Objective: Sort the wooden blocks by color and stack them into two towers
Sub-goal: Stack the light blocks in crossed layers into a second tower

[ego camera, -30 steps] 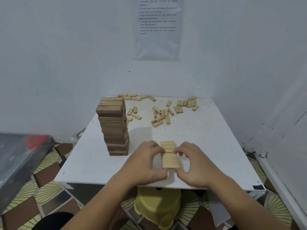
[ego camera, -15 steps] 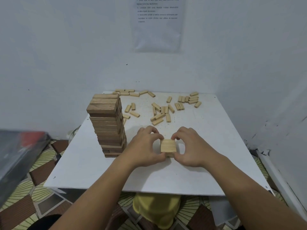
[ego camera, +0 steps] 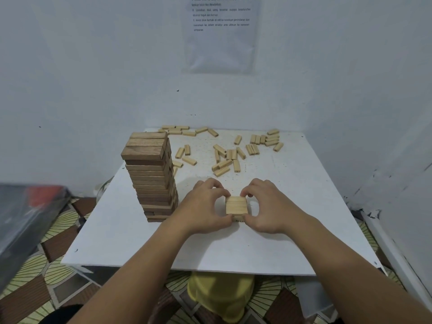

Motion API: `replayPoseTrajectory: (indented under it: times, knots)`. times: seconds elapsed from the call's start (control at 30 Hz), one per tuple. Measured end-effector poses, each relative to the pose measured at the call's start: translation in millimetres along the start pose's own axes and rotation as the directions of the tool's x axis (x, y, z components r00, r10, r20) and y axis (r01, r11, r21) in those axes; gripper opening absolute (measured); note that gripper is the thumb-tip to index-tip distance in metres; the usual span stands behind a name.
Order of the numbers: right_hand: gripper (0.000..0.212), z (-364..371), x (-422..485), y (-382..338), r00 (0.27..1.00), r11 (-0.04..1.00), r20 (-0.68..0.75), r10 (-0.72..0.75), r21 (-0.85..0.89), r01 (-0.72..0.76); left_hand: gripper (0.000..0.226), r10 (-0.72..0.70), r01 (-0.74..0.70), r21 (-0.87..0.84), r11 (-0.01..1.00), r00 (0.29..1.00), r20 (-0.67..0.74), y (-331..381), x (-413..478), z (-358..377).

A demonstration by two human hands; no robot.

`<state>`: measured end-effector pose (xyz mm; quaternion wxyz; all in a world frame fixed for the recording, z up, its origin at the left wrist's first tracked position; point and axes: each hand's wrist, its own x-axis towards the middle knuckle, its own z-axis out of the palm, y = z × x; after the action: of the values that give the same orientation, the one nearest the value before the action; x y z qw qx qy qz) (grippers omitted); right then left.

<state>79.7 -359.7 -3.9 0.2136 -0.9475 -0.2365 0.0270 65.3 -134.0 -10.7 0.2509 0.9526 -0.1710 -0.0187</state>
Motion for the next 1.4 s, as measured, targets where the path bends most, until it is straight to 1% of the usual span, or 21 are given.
replayPoseTrajectory:
  times: [0.1, 0.17, 0.23, 0.37, 0.47, 0.53, 0.63, 0.7, 0.73, 0.87, 1.13, 1.3, 1.4]
  knots:
    - [0.057, 1, -2, 0, 1.000, 1.000, 0.002, 0.007, 0.006, -0.007, 0.078, -0.002, 0.002, 0.005, 1.000, 1.000, 0.019, 0, 0, 0]
    - [0.057, 2, -2, 0, 1.000, 1.000, 0.003, 0.008, 0.010, -0.008, 0.076, 0.003, -0.003, 0.006, 1.000, 1.000, 0.025, 0, 0, 1]
    - [0.054, 3, -3, 0, 1.000, 1.000, 0.002, 0.004, 0.016, -0.004, 0.076, 0.009, -0.009, 0.018, 1.000, 1.000, 0.025, -1, 1, 1]
    - [0.050, 4, -2, 1, 1.000, 1.000, -0.006, -0.005, 0.020, 0.005, 0.087, 0.016, -0.021, 0.067, 0.998, 0.997, 0.070, 1, 4, 3]
    - [0.048, 4, -3, 1, 1.000, 1.000, -0.017, -0.005, 0.017, 0.005, 0.087, 0.012, -0.020, 0.086, 0.996, 0.995, 0.096, 3, 8, 4]
    - [0.054, 4, -4, 0, 1.000, 1.000, -0.019, 0.001, 0.008, -0.001, 0.086, 0.011, -0.020, 0.090, 0.996, 0.995, 0.098, 3, 10, 4]
    - [0.070, 4, -4, 0, 1.000, 1.000, -0.008, 0.016, -0.008, -0.016, 0.084, 0.009, -0.019, 0.094, 0.995, 0.994, 0.107, 5, 12, 2]
    - [0.073, 4, -2, 0, 1.000, 1.000, 0.008, 0.019, -0.021, -0.019, 0.077, 0.011, -0.022, 0.093, 0.995, 0.994, 0.111, 7, 12, 1]
    - [0.070, 4, -2, 0, 1.000, 1.000, 0.019, 0.015, -0.023, -0.015, 0.074, 0.016, -0.026, 0.095, 0.995, 0.994, 0.110, 7, 13, 1]
    - [0.046, 5, 0, -1, 1.000, 1.000, 0.030, -0.009, -0.008, 0.009, 0.062, 0.031, -0.044, 0.116, 0.992, 0.993, 0.115, 8, 15, 1]
    - [0.040, 2, 2, -3, 0.998, 1.000, 0.061, 0.000, 0.006, 0.000, 0.061, 0.045, -0.061, 0.136, 0.989, 0.992, 0.120, 8, 17, 0]
    - [0.036, 0, 4, -4, 0.996, 1.000, 0.089, 0.013, 0.012, -0.015, 0.060, 0.047, -0.069, 0.181, 0.981, 0.991, 0.123, 11, 20, 0]
    - [0.028, -1, 6, -6, 0.993, 0.999, 0.113, 0.028, 0.028, -0.032, 0.060, 0.038, -0.063, 0.200, 0.978, 0.991, 0.126, 13, 22, -1]
